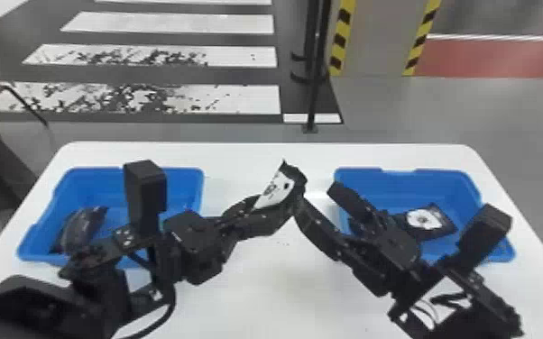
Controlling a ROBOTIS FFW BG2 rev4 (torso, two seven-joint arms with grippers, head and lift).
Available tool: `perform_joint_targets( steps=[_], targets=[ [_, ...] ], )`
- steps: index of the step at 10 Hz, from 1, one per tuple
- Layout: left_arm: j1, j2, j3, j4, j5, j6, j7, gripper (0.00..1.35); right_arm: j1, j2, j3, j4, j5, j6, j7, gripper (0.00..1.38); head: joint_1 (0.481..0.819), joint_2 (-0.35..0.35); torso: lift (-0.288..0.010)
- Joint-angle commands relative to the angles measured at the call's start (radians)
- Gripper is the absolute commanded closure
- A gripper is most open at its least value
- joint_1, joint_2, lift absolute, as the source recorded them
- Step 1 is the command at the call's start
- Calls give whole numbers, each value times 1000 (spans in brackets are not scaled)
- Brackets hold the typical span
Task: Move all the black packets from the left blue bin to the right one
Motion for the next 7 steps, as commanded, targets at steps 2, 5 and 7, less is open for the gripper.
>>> perform_joint_targets(
  steps=[2,5,7],
  targets=[
    [-11,3,-25,0,14,0,1,1205,-50,0,31,26,-1,0,0,223,695,-37,-140],
    [-11,1,-29,3,24,3,1,1205,-94,0,51,80,-3,3,0,742,695,-28,-140],
    [-6,1,-21,3,26,8,1,1205,-89,0,51,87,-13,3,0,1286,695,-26,-140]
  ],
)
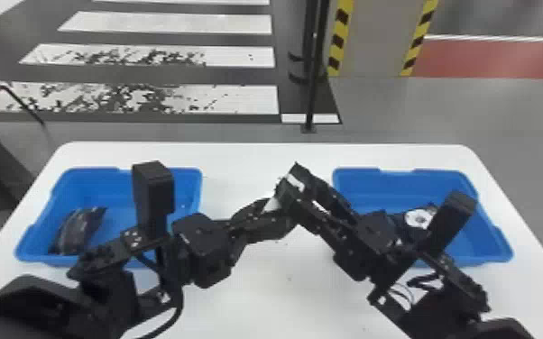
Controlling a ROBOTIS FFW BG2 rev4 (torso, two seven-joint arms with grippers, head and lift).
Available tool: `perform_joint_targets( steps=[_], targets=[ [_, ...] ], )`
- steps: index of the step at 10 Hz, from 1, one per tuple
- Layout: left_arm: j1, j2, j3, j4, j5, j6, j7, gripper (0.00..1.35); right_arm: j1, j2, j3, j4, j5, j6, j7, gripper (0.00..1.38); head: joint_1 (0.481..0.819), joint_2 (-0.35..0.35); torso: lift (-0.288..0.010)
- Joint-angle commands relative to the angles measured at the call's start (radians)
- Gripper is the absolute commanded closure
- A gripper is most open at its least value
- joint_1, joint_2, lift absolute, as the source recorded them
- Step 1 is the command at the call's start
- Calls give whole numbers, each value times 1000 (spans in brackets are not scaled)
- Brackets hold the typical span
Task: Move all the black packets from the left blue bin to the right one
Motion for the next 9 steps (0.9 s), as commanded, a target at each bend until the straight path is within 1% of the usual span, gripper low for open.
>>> perform_joint_targets(
  steps=[1,2,3,4,5,6,7,9],
  targets=[
    [3,0,5,0,2,1,0,1205,3,0,0,7,-10,-2,1,1285,695,-25,-140],
    [6,-2,7,0,12,-1,3,1161,6,0,2,4,-18,-2,1,1285,695,-23,-140],
    [11,-3,11,3,30,-28,12,1047,6,0,12,14,-50,-2,4,1285,695,-22,-140],
    [25,-8,21,3,48,-43,23,740,6,2,14,16,-58,-2,4,1285,695,-19,-140],
    [45,-14,41,3,50,-45,26,351,1,2,12,19,-60,-2,4,1285,695,-12,-140],
    [69,-21,75,0,52,-67,26,116,-11,2,-8,31,-56,-2,4,1285,695,-3,-140],
    [106,-32,123,-7,60,-92,26,114,-31,0,-41,61,-46,-2,4,1285,695,1,-140],
    [190,-60,243,-54,54,-104,26,133,-83,-5,-133,134,24,-2,0,1285,695,11,-140]
  ],
)
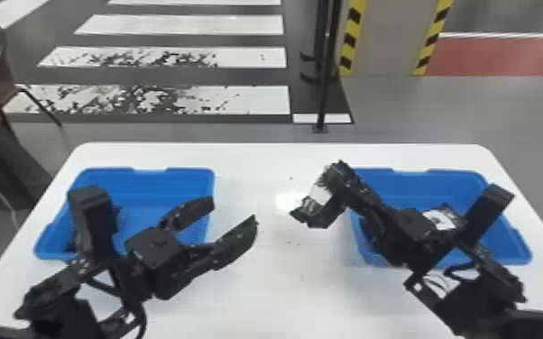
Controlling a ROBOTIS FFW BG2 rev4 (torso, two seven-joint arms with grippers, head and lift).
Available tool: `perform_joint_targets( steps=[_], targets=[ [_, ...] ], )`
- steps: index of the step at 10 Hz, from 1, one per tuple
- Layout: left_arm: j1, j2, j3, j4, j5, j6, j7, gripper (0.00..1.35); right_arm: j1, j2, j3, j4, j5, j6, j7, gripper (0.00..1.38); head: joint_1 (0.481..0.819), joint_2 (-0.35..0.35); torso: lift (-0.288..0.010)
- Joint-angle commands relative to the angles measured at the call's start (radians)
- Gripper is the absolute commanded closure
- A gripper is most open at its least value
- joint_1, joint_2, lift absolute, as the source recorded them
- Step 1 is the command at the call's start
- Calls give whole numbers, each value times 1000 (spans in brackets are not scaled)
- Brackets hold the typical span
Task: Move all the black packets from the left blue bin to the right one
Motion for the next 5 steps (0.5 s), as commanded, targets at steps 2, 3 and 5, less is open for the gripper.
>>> perform_joint_targets(
  steps=[2,3,5],
  targets=[
    [88,-33,167,-67,-29,10,0,136,-82,-15,-119,147,113,-7,-16,1283,695,7,-140],
    [110,-40,213,-77,-33,7,0,136,-124,-28,-137,226,141,-29,-36,1283,695,5,-140],
    [132,-46,257,-91,-45,5,0,136,-215,-55,-139,403,185,-54,-66,1202,695,-6,-140]
  ],
)
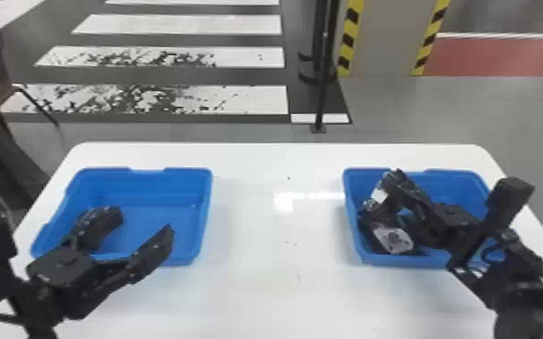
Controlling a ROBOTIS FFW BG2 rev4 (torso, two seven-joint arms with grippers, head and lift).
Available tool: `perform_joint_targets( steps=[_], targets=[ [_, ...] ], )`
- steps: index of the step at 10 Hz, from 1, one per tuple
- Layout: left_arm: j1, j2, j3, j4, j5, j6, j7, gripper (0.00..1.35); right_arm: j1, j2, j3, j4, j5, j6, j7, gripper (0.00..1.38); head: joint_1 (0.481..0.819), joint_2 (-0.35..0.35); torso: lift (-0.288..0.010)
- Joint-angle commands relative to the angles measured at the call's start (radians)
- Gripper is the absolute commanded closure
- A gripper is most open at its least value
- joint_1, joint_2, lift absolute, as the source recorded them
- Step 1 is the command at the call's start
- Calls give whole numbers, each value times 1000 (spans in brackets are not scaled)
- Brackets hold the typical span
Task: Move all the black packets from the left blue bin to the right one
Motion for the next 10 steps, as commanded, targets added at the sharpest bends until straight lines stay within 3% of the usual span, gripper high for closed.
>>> perform_joint_targets(
  steps=[1,2,3,5,8,10],
  targets=[
    [9,-11,28,-11,-10,-7,0,136,-18,-16,-1,49,45,-63,-38,651,695,-13,-140],
    [9,-14,42,-11,-22,-4,0,136,45,-17,-7,-25,51,-86,-89,145,695,-18,-140],
    [9,-17,62,-9,-40,6,3,130,134,-16,-7,-128,53,-100,-133,50,695,-27,-140],
    [1,-25,120,-9,-70,25,6,130,313,7,-9,-317,53,-142,-170,174,695,4,-140],
    [-60,-25,194,6,-177,128,18,133,563,43,-7,-567,43,-147,-194,183,695,102,-140],
    [-156,3,196,90,-249,226,21,133,647,47,1,-631,5,-144,-193,185,695,196,-140]
  ],
)
